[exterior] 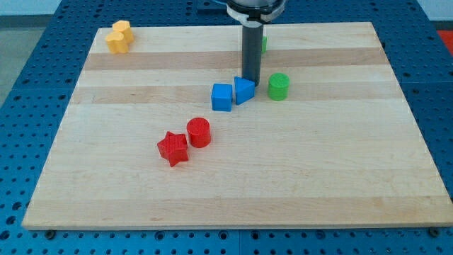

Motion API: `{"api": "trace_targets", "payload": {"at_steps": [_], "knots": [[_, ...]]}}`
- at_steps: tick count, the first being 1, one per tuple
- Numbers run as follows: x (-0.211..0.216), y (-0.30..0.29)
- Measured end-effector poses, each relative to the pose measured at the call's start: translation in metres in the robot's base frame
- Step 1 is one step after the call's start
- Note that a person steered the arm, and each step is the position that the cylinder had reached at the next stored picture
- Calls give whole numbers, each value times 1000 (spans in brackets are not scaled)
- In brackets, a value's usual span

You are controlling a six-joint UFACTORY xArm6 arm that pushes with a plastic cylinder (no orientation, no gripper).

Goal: Move the green circle towards the bottom right corner

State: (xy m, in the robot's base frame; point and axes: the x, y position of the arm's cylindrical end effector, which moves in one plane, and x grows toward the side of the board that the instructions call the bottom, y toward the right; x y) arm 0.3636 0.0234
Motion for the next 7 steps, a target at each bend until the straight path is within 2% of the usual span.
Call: {"api": "trace_targets", "payload": {"at_steps": [3,5,7], "knots": [[5,-12],[5,33],[24,35]]}}
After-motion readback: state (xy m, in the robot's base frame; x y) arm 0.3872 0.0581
